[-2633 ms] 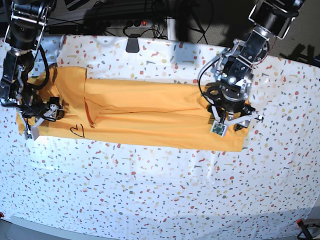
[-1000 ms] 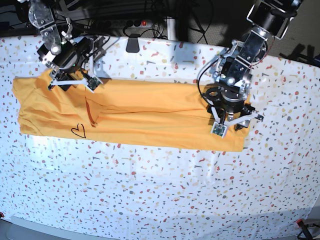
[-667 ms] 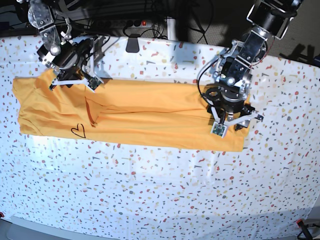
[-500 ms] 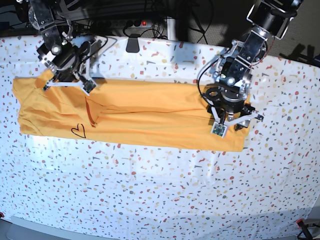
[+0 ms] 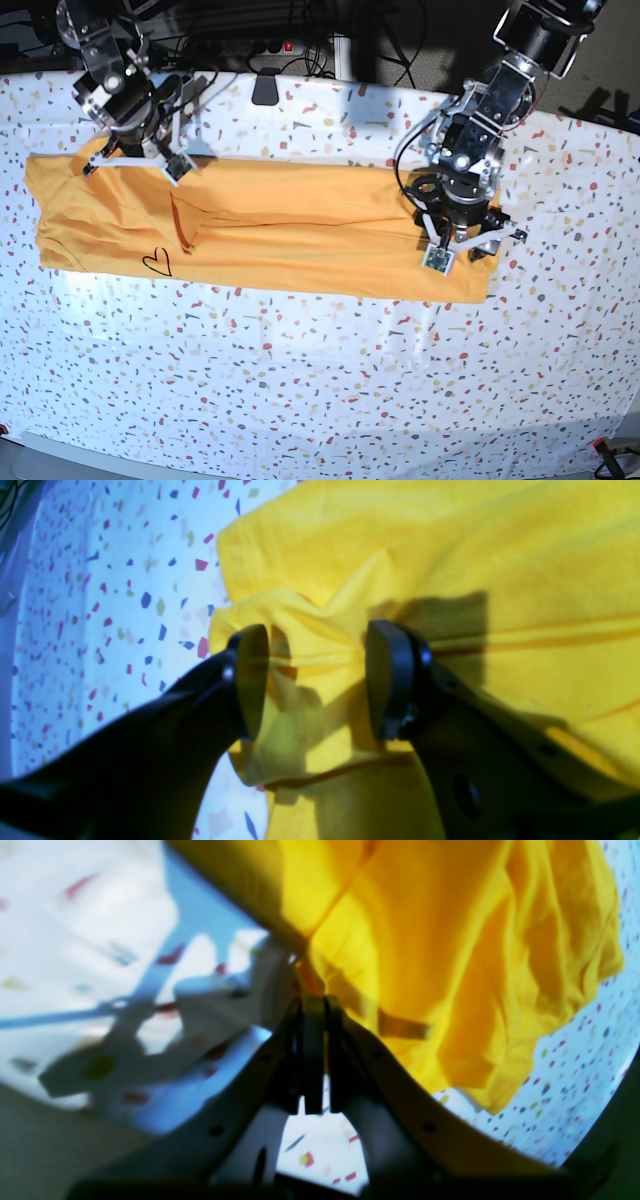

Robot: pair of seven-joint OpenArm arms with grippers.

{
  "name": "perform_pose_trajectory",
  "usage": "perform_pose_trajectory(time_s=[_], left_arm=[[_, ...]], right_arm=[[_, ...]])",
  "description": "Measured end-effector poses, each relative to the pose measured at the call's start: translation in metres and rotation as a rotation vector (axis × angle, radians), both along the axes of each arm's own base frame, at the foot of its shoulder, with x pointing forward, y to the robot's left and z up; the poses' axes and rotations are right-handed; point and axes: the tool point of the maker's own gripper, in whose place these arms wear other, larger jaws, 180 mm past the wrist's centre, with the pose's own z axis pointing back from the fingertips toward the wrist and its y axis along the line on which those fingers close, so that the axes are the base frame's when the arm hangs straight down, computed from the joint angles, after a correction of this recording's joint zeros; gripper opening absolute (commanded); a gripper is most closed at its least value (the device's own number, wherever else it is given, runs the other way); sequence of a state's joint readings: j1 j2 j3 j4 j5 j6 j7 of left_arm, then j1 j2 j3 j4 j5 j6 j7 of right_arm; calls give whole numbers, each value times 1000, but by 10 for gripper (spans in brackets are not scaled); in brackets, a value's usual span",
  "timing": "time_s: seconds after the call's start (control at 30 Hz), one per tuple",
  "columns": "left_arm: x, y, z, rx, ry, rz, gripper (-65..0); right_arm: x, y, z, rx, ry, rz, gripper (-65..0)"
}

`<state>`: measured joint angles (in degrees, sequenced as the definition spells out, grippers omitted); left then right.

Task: Fold the T-shirt properly
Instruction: 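Lift the shoulder end with the right gripper and fold it over, then lower the folded shoulder end onto the shirt with the right gripper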

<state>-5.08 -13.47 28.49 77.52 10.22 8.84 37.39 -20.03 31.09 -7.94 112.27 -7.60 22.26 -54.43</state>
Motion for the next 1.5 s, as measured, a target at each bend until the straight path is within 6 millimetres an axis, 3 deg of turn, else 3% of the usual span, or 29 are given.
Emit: perform_pose_trajectory(time_s=[0.2,0.33,0.47,0.6,0.77,0.93,1.2,1.5], left_arm=[[0,0,0,0,0,0,-336],[0,0,0,0,0,0,-336],[0,0,0,0,0,0,-336],[0,0,0,0,0,0,-336],[0,0,0,0,0,0,-336],[0,0,0,0,0,0,-336],[0,0,0,0,0,0,-336],[0,0,0,0,0,0,-336]], right_arm=[[-18,8,27,-35,-36,89,-650],[-21,14,34,-28,-46,102,-650],[-31,18,35,-18,-34,116,-650],[-56,19,24,-17,34,122,-650],[-86,4,17,-95,109,152,-650],[-103,-25,20,-240,161,211,-650],[-107,-46,30,-343,152,226,-650],[-109,-53,35,-407,137,247,-650]])
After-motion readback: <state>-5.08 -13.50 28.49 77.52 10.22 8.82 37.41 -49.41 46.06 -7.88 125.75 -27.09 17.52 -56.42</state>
